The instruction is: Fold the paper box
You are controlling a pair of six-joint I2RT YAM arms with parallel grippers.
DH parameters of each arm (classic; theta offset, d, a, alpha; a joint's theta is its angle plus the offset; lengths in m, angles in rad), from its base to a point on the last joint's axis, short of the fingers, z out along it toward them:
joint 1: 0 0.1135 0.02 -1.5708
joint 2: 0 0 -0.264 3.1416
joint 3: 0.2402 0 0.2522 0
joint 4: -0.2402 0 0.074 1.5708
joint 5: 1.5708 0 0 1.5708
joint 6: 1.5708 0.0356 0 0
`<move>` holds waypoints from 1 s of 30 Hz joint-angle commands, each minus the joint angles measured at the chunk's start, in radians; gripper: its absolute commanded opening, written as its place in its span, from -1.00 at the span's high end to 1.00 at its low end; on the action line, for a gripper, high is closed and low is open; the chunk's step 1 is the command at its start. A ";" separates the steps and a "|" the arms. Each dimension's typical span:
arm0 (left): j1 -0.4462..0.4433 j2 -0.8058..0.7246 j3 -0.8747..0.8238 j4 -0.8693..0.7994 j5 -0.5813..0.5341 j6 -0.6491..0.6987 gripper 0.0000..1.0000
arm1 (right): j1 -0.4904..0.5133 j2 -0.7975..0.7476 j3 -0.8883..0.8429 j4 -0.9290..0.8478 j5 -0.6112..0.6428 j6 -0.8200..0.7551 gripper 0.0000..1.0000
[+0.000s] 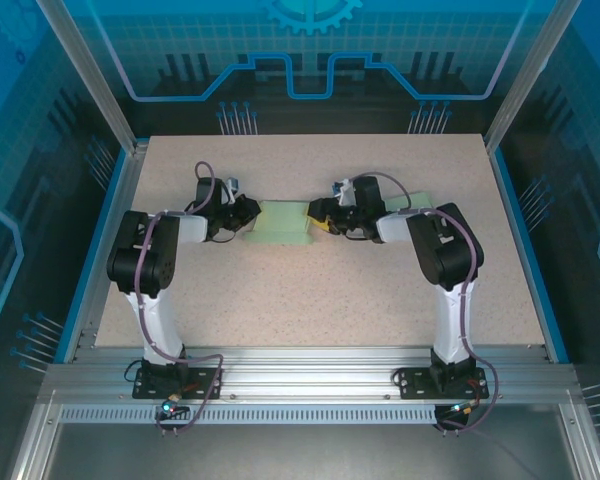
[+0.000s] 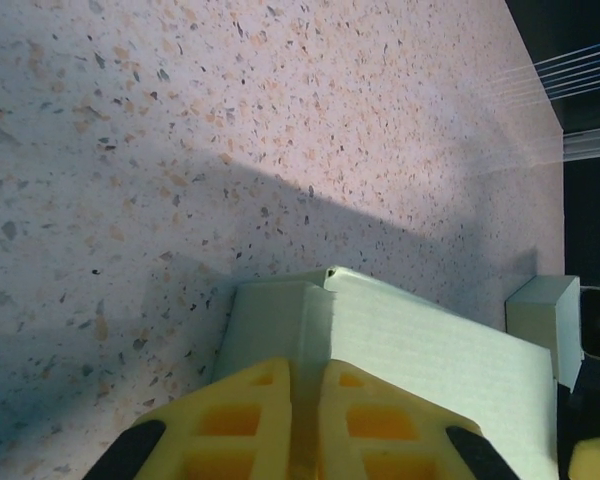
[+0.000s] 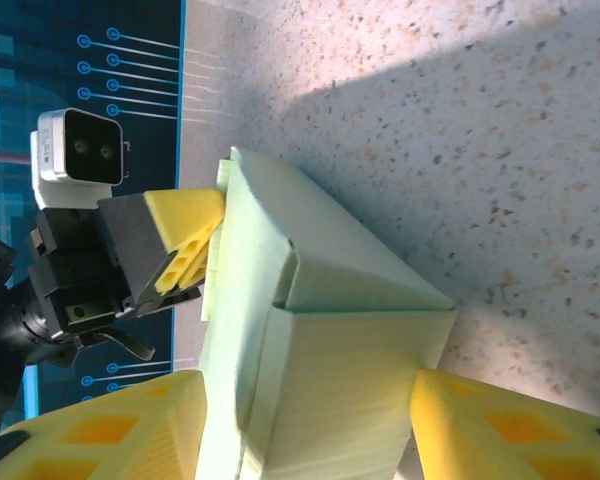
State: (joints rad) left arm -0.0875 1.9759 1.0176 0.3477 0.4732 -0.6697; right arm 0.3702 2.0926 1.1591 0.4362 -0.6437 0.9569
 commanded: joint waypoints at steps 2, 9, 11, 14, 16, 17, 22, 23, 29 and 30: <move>-0.046 0.061 -0.042 -0.067 0.130 -0.067 0.83 | 0.101 -0.098 0.054 -0.322 0.077 -0.119 -0.32; -0.032 0.070 -0.050 -0.064 0.109 -0.090 0.93 | 0.134 -0.172 0.004 -0.412 0.218 -0.126 -0.54; -0.030 0.070 -0.056 -0.057 0.104 -0.095 0.94 | 0.139 -0.176 -0.006 -0.402 0.220 -0.119 -0.56; -0.030 0.072 -0.057 -0.057 0.102 -0.096 0.94 | 0.142 -0.169 -0.016 -0.375 0.217 -0.099 -0.59; -0.030 0.069 -0.060 -0.055 0.101 -0.096 0.93 | 0.144 -0.163 -0.022 -0.345 0.205 -0.089 -0.60; -0.030 0.070 -0.060 -0.053 0.100 -0.098 0.93 | 0.145 -0.156 -0.022 -0.332 0.197 -0.084 -0.61; -0.031 0.074 -0.060 -0.049 0.100 -0.100 0.93 | 0.150 -0.114 -0.019 -0.257 0.151 -0.058 -0.59; -0.029 0.074 -0.062 -0.048 0.101 -0.101 0.94 | 0.149 -0.108 -0.017 -0.243 0.147 -0.060 -0.56; -0.028 0.057 -0.060 -0.041 0.121 -0.095 0.76 | 0.141 -0.113 -0.004 -0.254 0.164 -0.103 -0.21; -0.028 0.047 -0.062 -0.040 0.123 -0.093 0.67 | 0.137 -0.115 -0.004 -0.252 0.162 -0.105 -0.17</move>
State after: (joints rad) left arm -0.1066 2.0094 0.9909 0.3939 0.5655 -0.7609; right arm 0.5140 1.9610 1.1530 0.1982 -0.5022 0.8745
